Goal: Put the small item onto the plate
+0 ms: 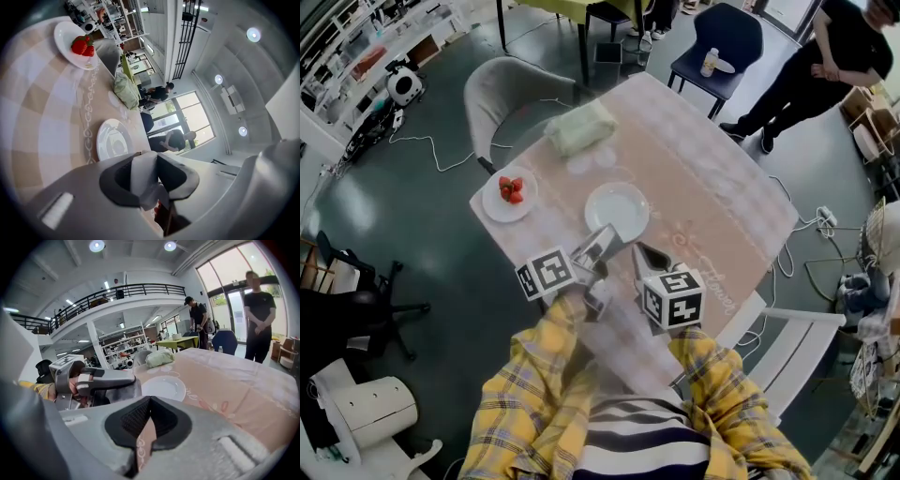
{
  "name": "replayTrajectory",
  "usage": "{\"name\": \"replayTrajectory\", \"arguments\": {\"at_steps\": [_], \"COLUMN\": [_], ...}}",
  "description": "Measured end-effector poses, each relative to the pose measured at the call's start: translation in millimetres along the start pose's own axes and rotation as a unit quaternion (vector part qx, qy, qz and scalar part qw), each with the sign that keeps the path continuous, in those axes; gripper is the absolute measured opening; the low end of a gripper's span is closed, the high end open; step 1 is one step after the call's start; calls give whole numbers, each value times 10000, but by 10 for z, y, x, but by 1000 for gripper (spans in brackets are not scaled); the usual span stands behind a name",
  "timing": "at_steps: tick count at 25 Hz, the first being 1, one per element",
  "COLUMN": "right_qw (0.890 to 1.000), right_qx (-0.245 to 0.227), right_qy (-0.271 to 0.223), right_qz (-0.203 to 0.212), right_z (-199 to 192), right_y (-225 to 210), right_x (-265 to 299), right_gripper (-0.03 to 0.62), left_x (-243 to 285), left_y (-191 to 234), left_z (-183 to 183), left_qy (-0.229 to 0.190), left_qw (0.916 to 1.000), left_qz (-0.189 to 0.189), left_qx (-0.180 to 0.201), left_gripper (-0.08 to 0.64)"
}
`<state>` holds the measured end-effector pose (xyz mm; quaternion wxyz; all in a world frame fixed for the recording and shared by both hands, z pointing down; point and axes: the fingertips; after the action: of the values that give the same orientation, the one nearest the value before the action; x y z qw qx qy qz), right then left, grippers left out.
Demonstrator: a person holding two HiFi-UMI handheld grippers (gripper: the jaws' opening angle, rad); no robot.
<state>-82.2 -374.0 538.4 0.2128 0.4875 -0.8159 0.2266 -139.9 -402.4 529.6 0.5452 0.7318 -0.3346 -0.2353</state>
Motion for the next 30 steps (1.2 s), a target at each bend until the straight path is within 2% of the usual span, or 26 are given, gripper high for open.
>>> {"name": "replayTrajectory", "arguments": {"at_steps": [4, 10, 15, 17, 25, 30], "right_qw": [10000, 9999, 9998, 9998, 9995, 9994], "right_qx": [-68, -45, -97, -74, -39, 27], "right_qy": [-57, 76, 40, 50, 145, 164], "right_qz": [-25, -46, -174, -204, -287, -294], "right_z": [131, 214, 207, 200, 172, 183], "right_y": [5, -54, -103, -129, -236, -265], "right_x": [173, 374, 428, 448, 513, 538], "right_gripper": [-5, -5, -5, -5, -5, -5], "left_x": [131, 341, 487, 545, 717, 755], "left_y": [56, 159, 350, 385, 514, 510], "left_z": [119, 176, 227, 241, 80, 47], "left_qy": [216, 723, 1331, 1592, 2256, 2342], "left_qw": [9989, 9939, 9793, 9732, 9631, 9629], "left_qz": [224, 503, 941, 1020, 1073, 1032], "left_qx": [363, 666, 1201, 1308, 999, 859], "left_gripper": [87, 89, 89, 92, 97, 97]}}
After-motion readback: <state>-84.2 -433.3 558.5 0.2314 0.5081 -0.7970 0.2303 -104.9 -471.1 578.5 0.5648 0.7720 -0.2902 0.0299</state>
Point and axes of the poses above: the fingertips, and each gripper's own axes: x forward along the fingers, y to its left, z out of its top, and after that the axes turned 7 degrees about -z, right-handed
